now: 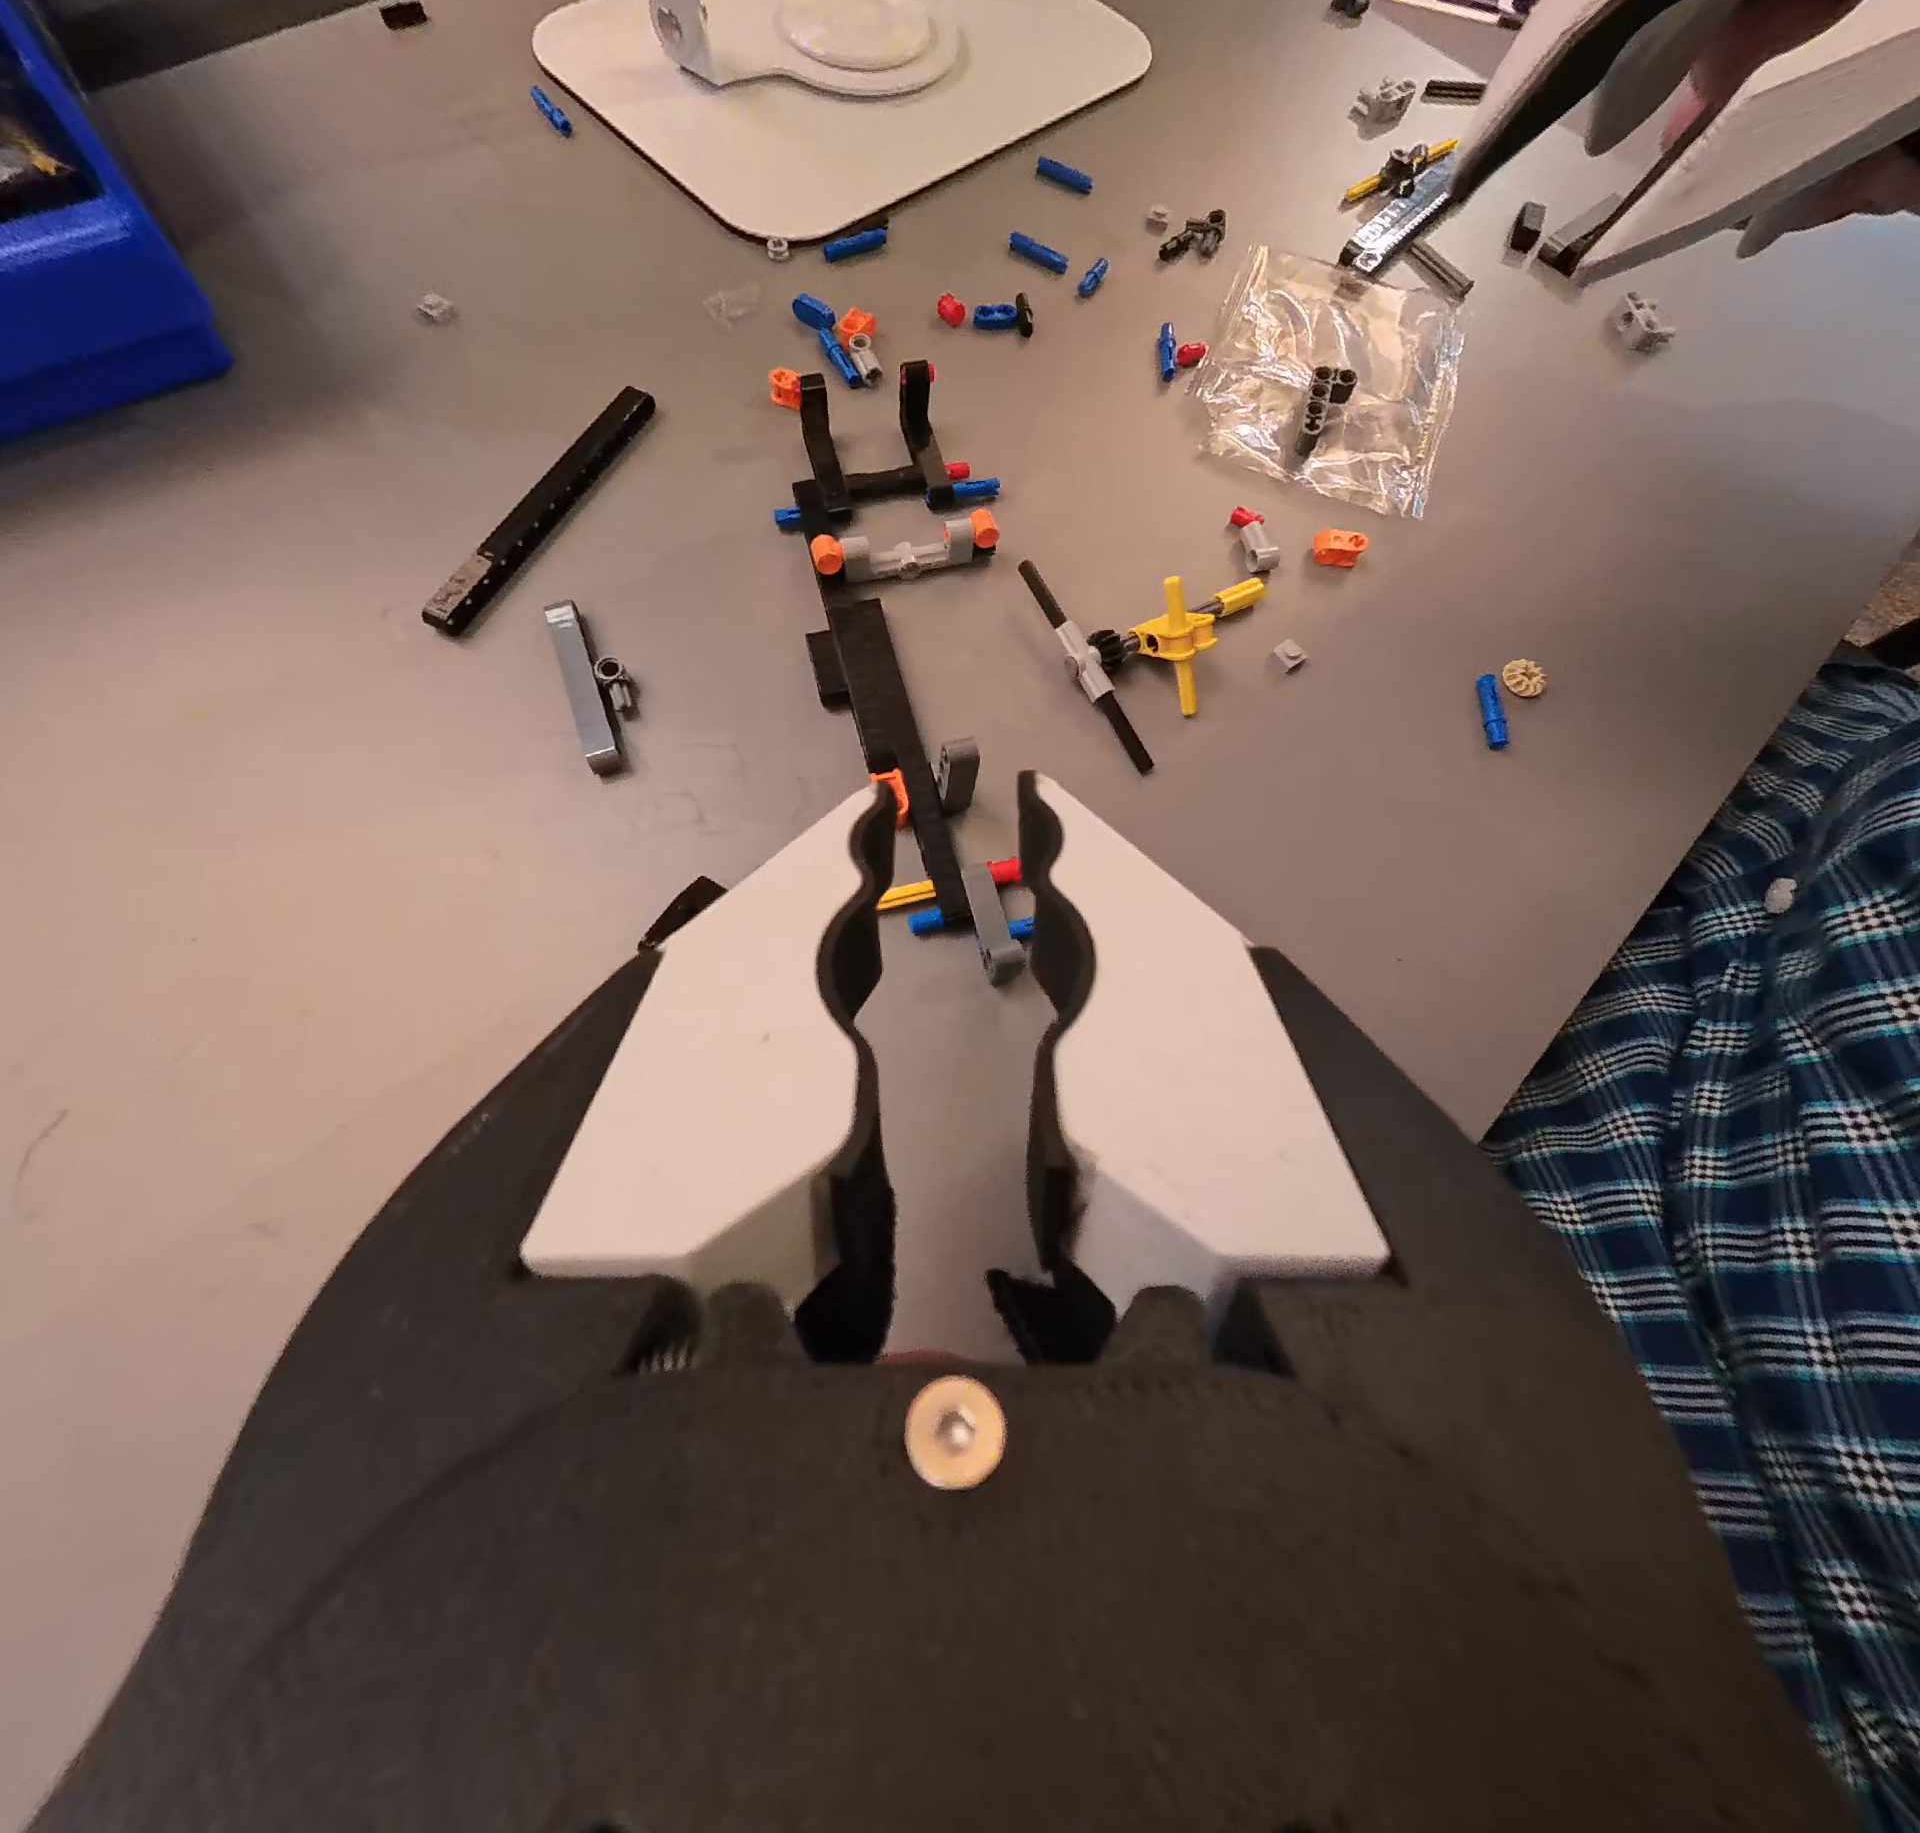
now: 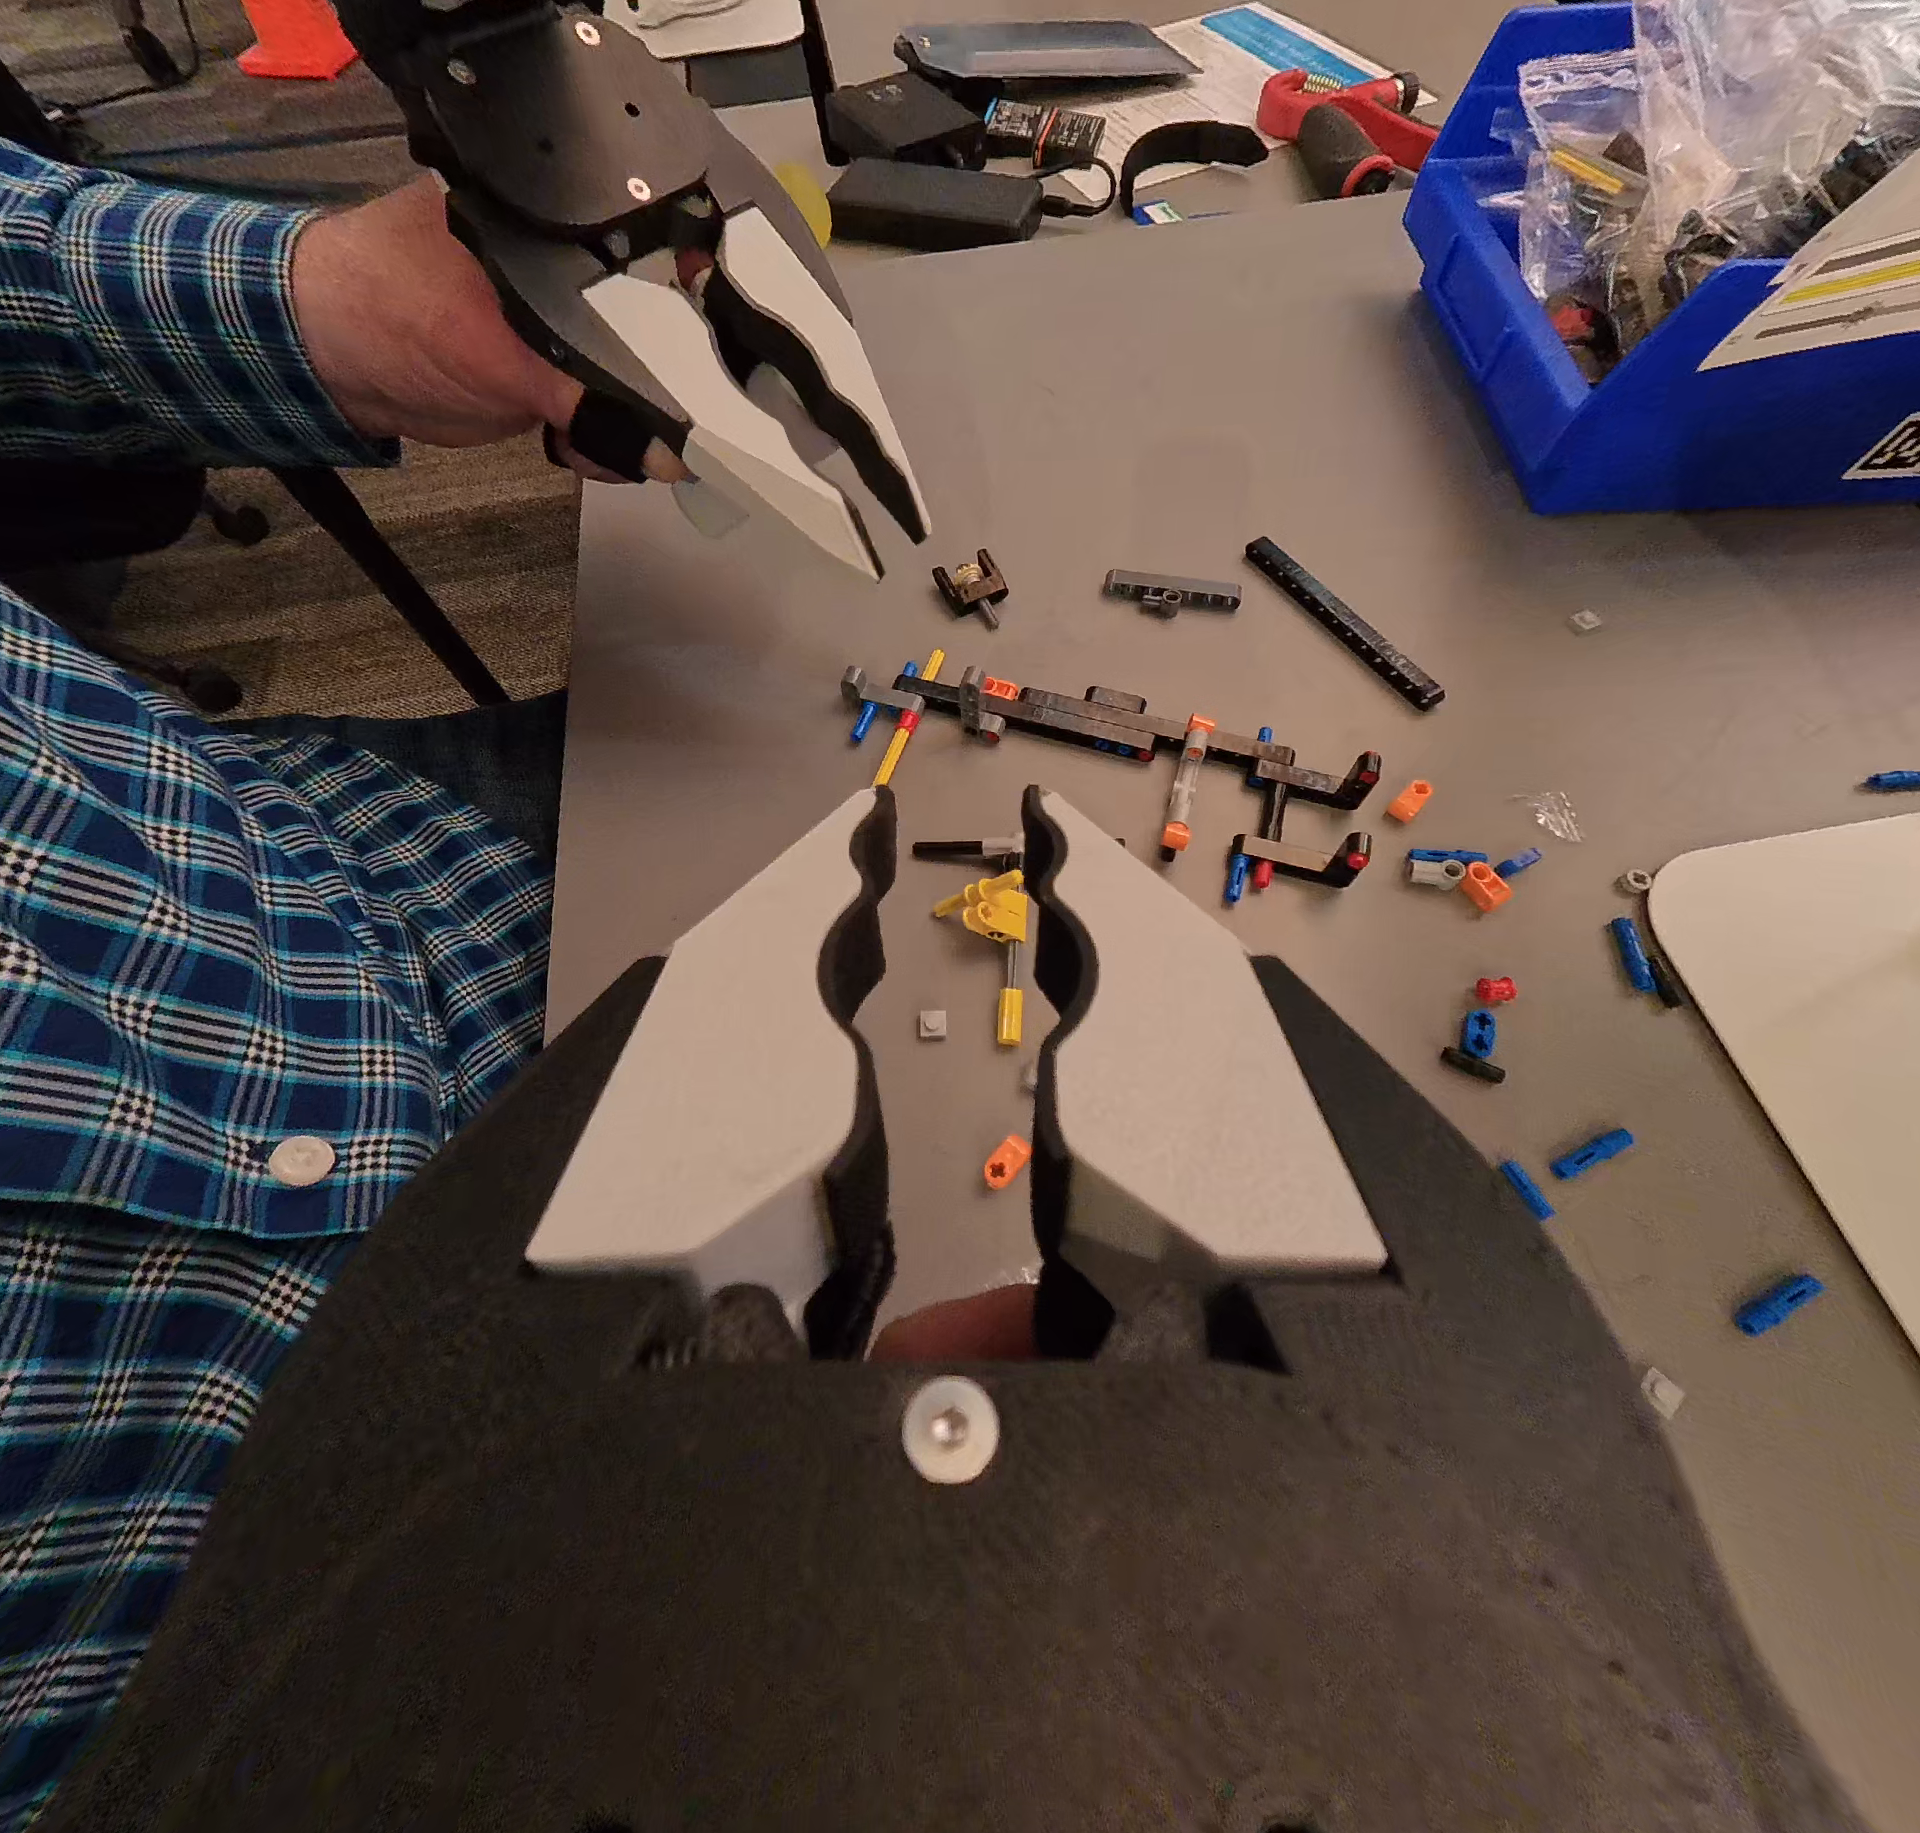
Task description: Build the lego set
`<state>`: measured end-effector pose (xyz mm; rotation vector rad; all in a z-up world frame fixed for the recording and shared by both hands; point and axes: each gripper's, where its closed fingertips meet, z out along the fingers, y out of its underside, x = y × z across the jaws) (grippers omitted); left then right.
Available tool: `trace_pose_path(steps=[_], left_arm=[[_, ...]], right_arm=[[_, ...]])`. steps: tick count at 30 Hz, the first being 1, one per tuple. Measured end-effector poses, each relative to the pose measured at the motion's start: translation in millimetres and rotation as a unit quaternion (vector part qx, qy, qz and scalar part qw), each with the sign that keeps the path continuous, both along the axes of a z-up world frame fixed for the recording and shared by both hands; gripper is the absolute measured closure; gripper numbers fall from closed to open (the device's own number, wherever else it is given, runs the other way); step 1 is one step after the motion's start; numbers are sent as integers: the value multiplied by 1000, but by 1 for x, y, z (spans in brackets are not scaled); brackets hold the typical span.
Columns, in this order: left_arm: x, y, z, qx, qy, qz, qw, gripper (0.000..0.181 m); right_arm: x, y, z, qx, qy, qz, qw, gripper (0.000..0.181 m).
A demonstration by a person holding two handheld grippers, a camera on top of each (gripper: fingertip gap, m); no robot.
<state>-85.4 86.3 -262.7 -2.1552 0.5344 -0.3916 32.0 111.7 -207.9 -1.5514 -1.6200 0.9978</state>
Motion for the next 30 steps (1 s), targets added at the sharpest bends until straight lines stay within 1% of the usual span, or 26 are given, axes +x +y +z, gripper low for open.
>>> trace_pose_path(steps=[24, 27, 30], left_arm=[[-2, -2, -1, -3, -1, 2, 1000, 161], [-3, -2, 0, -3, 0, 4, 1000, 161], [-5, -3, 0, -3, 1, 6, 1000, 161]], right_arm=[[8, 10, 5, 18, -6, -18, 1000, 157], [12, 15, 5, 23, -13, -27, 999, 157], [22, 27, 3, 46, -36, -46, 997, 155]])
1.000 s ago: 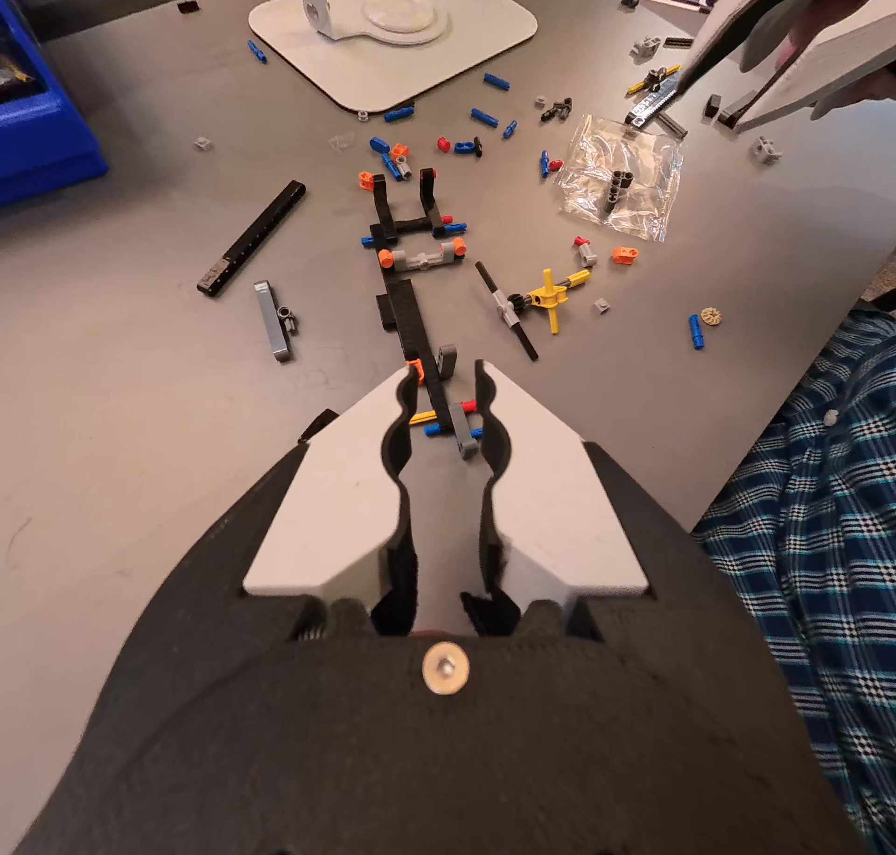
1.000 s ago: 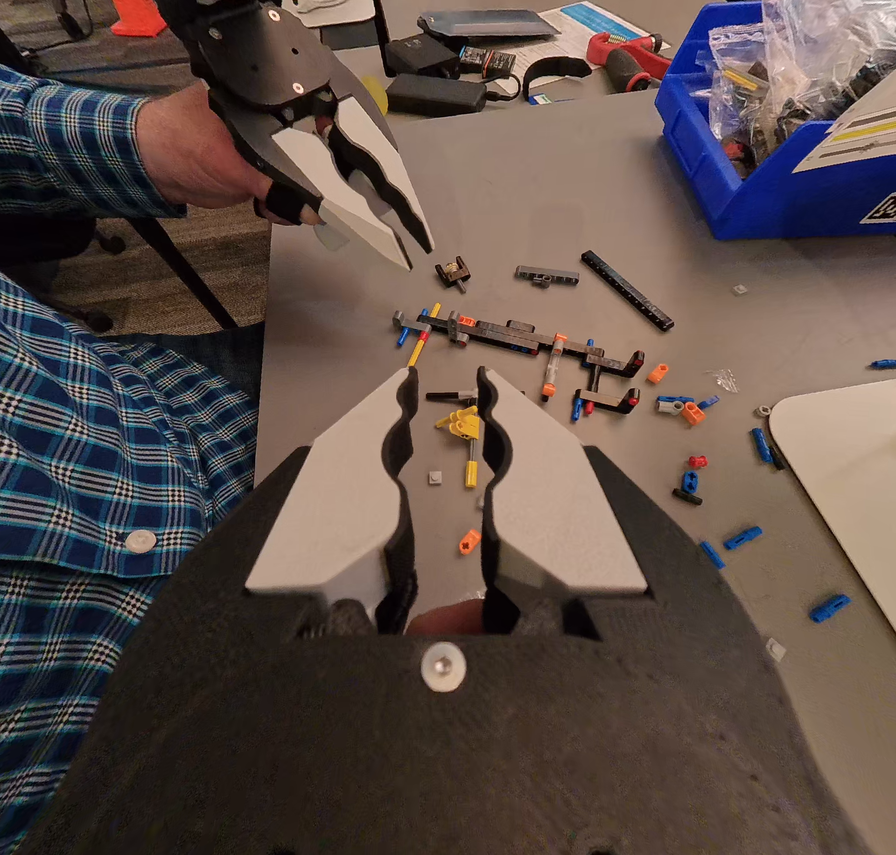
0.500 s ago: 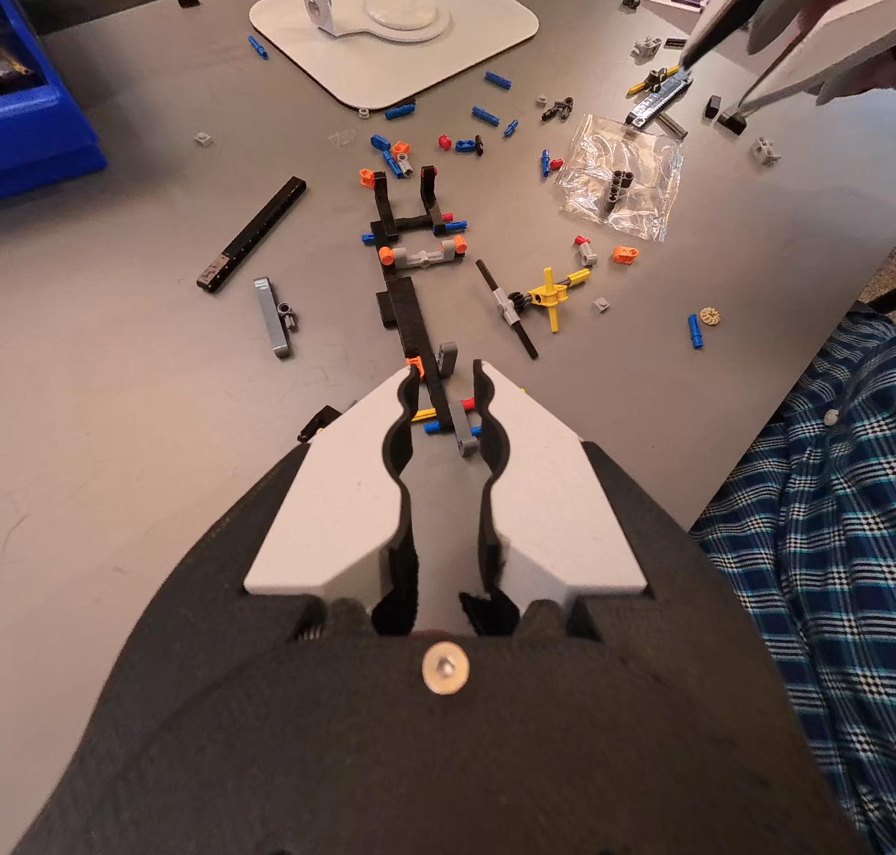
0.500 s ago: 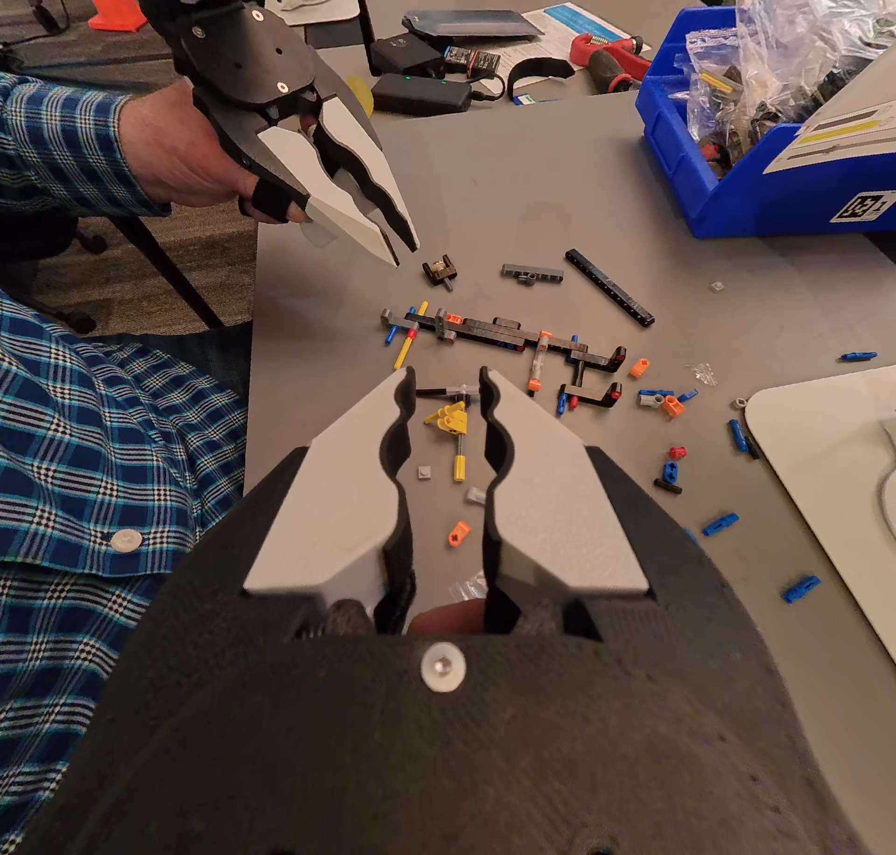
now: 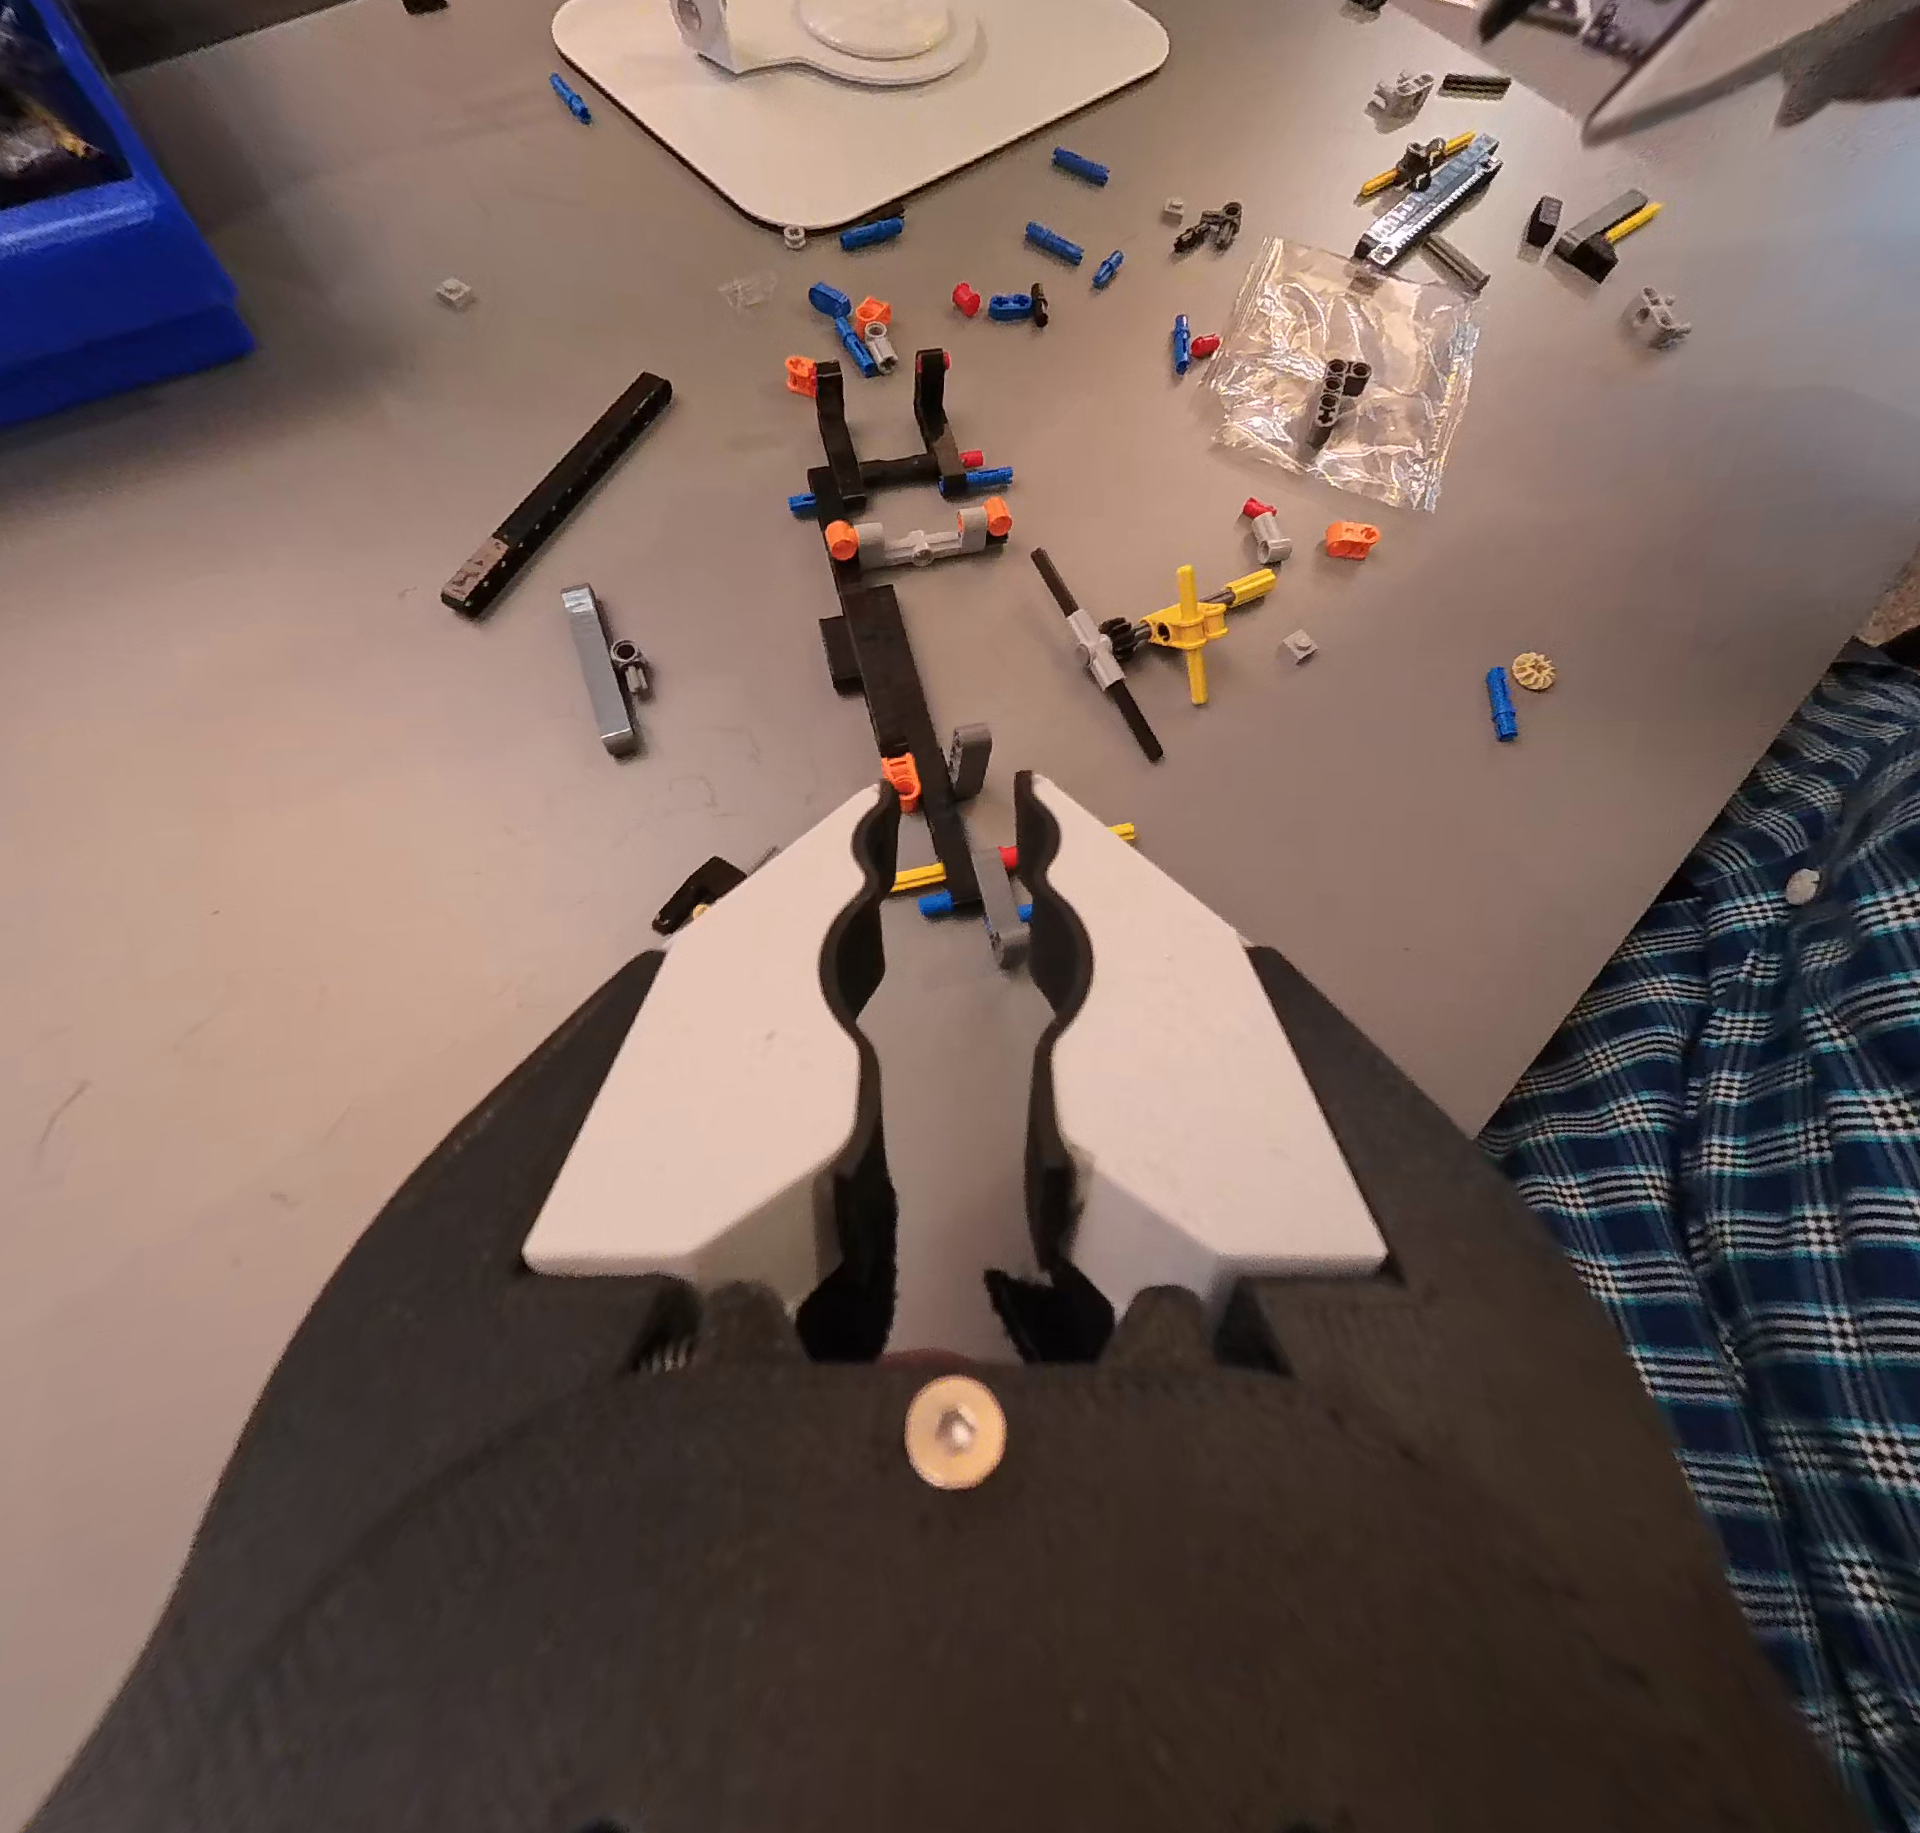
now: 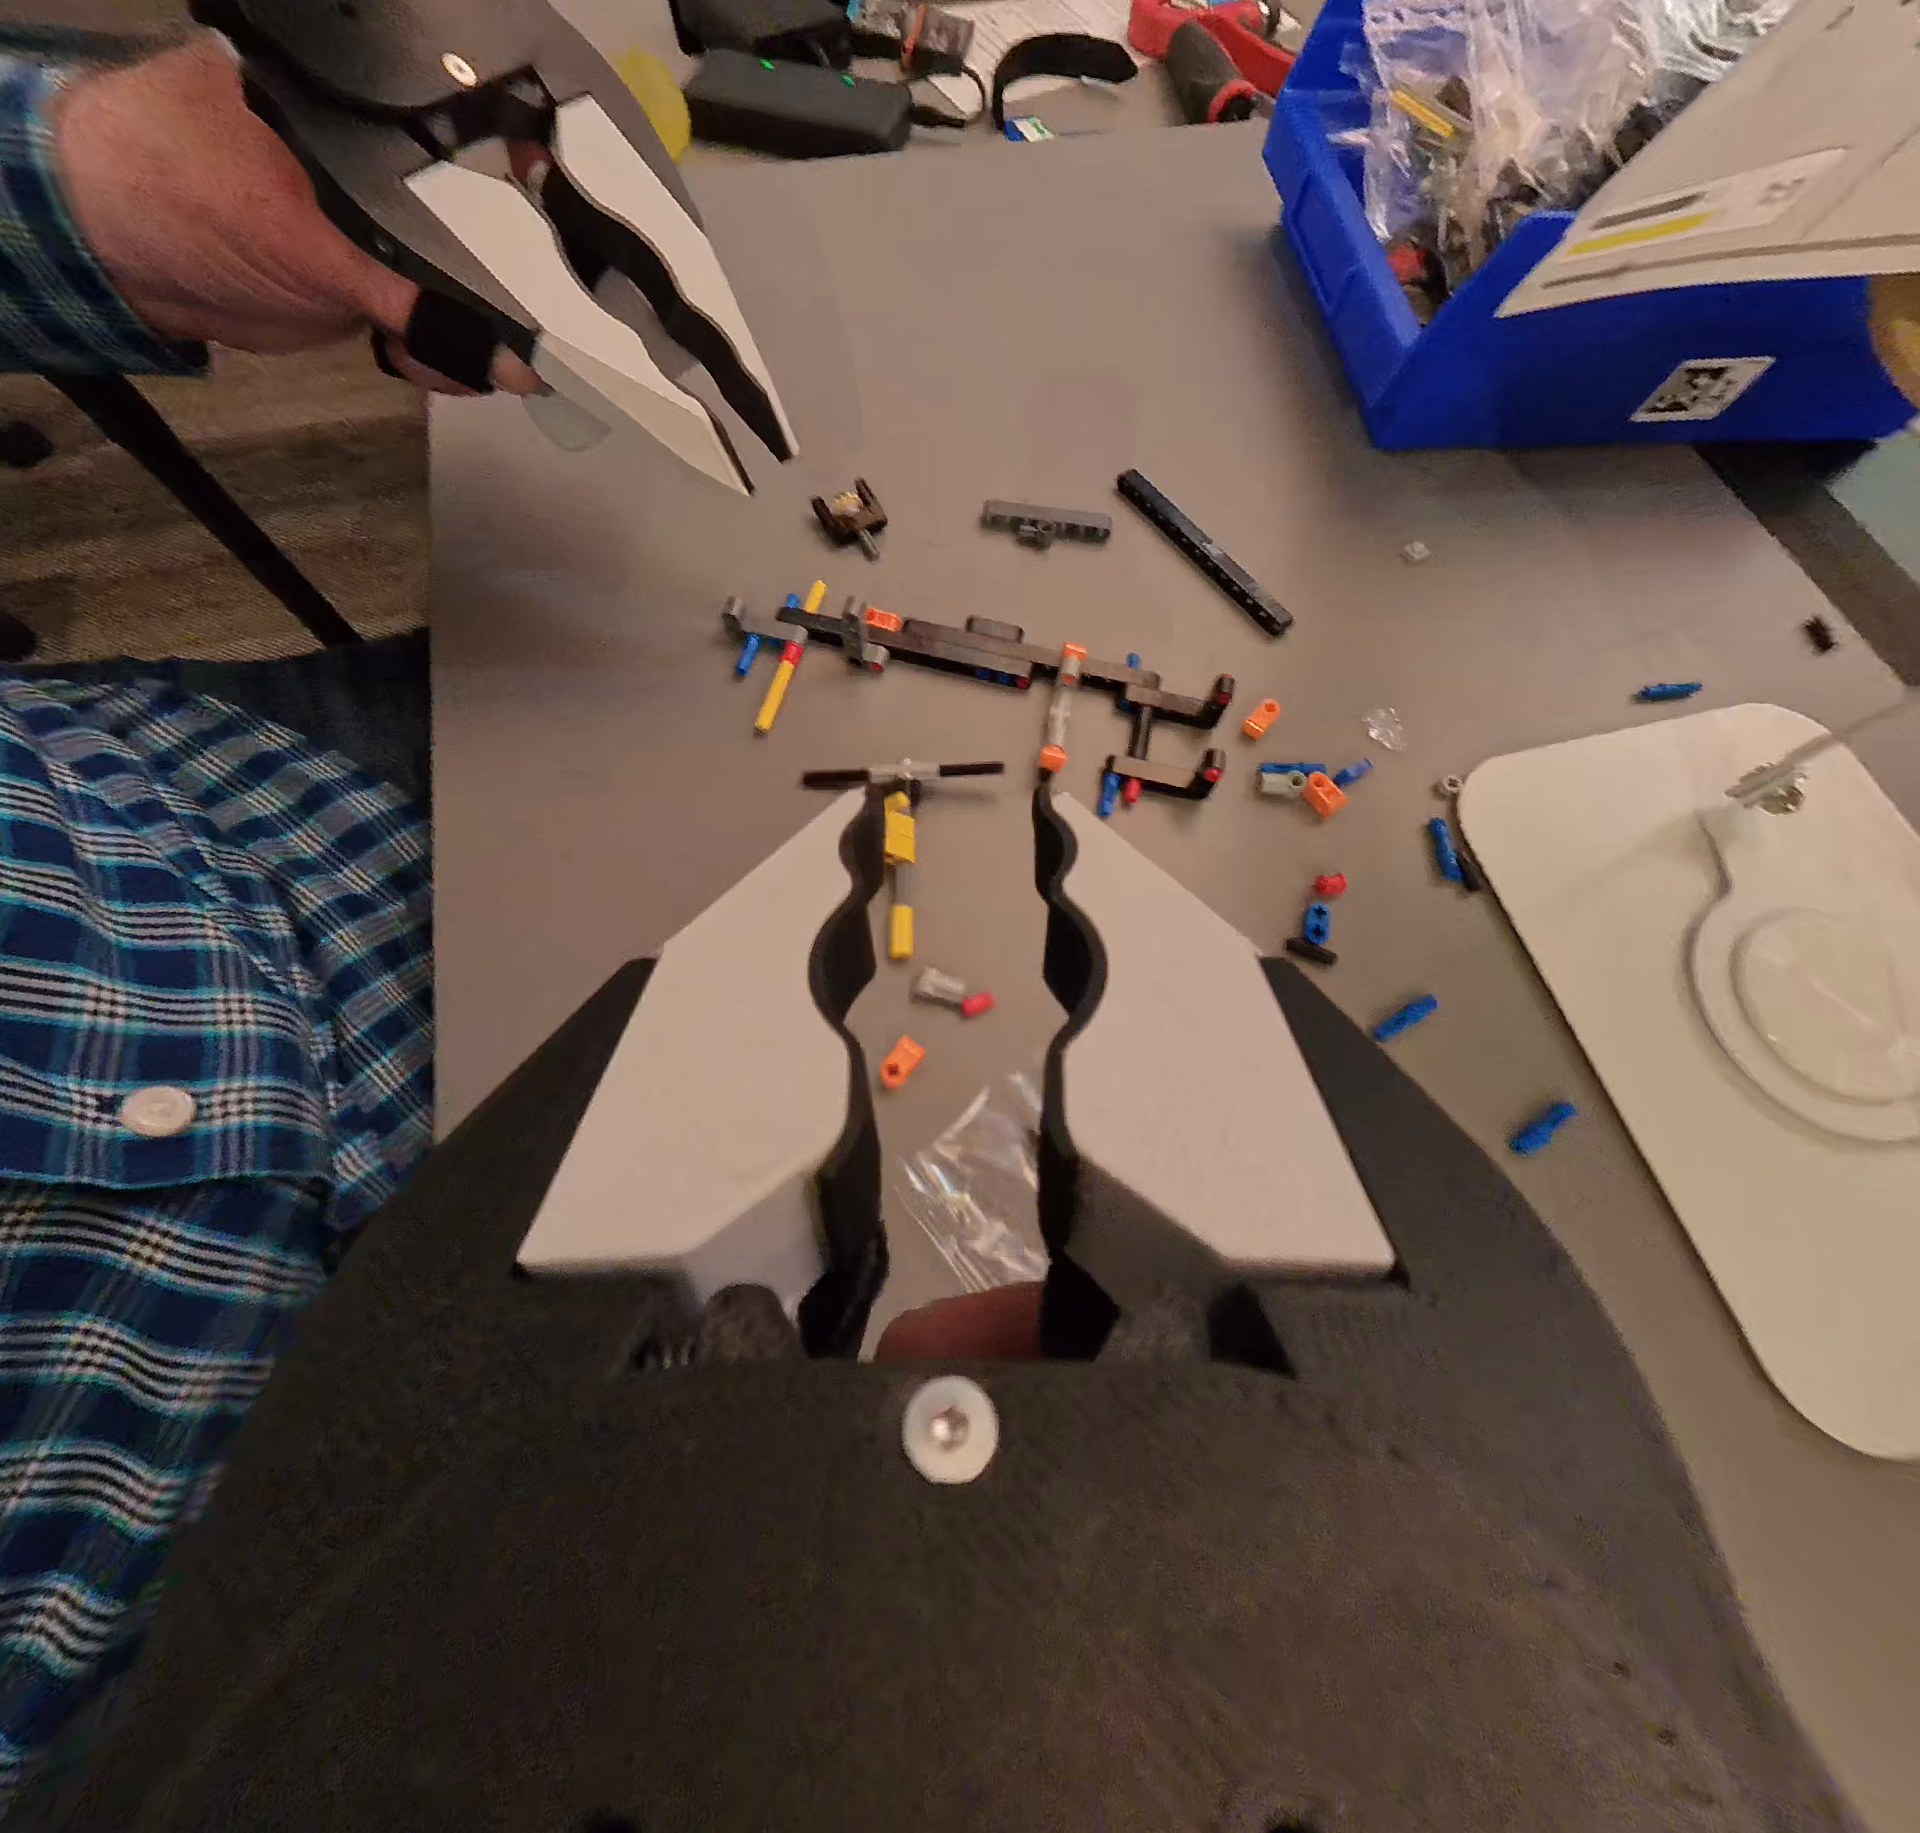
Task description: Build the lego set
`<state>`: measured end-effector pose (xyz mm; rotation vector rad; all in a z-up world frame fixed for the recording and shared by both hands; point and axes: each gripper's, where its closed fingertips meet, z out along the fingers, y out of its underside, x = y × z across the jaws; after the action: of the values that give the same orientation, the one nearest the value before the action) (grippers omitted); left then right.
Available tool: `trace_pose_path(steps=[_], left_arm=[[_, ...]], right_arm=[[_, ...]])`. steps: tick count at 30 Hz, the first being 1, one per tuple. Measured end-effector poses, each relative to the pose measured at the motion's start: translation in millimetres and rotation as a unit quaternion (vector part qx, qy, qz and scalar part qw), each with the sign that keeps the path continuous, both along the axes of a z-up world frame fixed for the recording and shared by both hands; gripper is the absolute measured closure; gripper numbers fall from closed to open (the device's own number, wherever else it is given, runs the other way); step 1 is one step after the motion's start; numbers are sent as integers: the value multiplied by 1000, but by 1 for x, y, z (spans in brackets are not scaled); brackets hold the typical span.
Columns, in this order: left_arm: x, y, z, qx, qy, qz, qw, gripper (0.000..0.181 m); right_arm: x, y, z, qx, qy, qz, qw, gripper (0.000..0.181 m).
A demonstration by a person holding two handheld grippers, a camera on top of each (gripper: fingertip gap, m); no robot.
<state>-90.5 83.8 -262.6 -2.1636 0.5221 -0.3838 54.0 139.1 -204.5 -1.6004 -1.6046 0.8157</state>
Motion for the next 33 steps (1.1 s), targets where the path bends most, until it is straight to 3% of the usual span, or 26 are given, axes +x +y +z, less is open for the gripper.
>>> trace_pose_path(steps=[4, 9, 15, 18, 21, 29, 33], left_arm=[[-3, 0, -1, -2, 0, 5, 1000, 161], [-4, 1, -5, -8, 5, 6, 1000, 161], [-9, 2, -5, -7, 13, 18, 1000, 161], [-15, 1, -5, -6, 12, 27, 1000, 161], [-18, 2, -7, -9, 2, 31, 999, 161], [-10, 4, -15, -17, 6, 16, 1000, 161], [-9, 5, -14, -16, 13, 20, 1000, 161]], right_arm=[[20, 27, -3, 26, -36, -44, 998, 155], [26, 52, -30, 24, -90, -68, 993, 157], [4, 65, -39, 23, -117, -34, 992, 157], [17, 69, -33, 34, -127, -32, 991, 157], [57, 84, -22, 43, -129, -75, 988, 159], [203, 123, -2, 44, -142, -242, 959, 165], [245, 104, -31, 20, -197, -216, 956, 166]])
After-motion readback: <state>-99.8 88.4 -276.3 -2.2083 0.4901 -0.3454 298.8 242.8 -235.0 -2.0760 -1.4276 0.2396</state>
